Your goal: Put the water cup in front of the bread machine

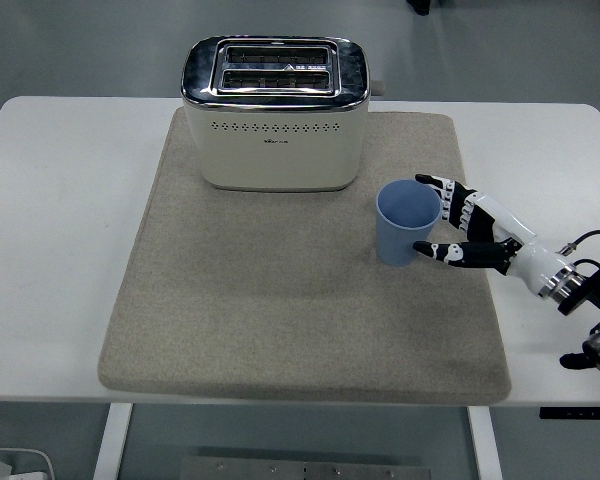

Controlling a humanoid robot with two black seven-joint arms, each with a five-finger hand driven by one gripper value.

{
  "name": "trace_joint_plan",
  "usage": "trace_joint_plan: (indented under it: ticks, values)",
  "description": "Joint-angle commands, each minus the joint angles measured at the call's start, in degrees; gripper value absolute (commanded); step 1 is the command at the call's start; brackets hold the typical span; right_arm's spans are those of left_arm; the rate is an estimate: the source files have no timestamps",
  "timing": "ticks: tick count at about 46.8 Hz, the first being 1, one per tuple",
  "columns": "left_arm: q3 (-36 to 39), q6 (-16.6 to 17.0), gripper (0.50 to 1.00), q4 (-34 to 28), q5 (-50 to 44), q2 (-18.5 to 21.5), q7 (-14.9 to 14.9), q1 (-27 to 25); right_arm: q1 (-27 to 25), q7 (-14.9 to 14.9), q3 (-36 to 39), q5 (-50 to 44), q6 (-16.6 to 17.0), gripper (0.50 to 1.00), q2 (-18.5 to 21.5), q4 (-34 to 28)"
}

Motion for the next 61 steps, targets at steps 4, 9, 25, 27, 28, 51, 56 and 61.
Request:
trace_joint_plan:
  ticks: [4,9,25,27,28,51,56,61]
  values:
    - [0.0,0.0,1.0,0.0,0.0,0.0,0.0,0.0,0.5,-0.2,-0.1,0.0,0.0,0.926,1.4,-0.7]
    - [0.0,0.0,1.0,0.0,0.0,0.0,0.0,0.0,0.5,-0.4,0.0,0.0,0.0,0.924,1.6,-0.7]
    - [0.0,0.0,1.0,0.0,0.0,0.0,0.0,0.0,1.2,-0.4,-0.2,0.0,-0.6,0.926,3.4,-1.4]
    - [0.0,0.0,1.0,0.0,0.0,0.0,0.0,0.0,1.3,-0.4,-0.2,0.0,-0.6,0.924,3.5,-1.4]
    - [0.0,0.0,1.0,0.0,0.0,0.0,0.0,0.0,1.3,-0.4,-0.2,0.0,-0.6,0.926,3.6,-1.4]
    - [0.0,0.0,1.0,0.0,0.0,0.0,0.0,0.0,3.3,-0.6,-1.4,0.4,0.1,0.924,6.1,-4.3]
    - [0.0,0.0,1.0,0.0,0.0,0.0,0.0,0.0,3.6,-0.6,-1.6,0.5,0.2,0.926,7.2,-5.1]
    - [0.0,0.0,1.0,0.0,0.0,0.0,0.0,0.0,3.6,-0.6,-1.7,0.5,0.2,0.924,7.7,-5.8]
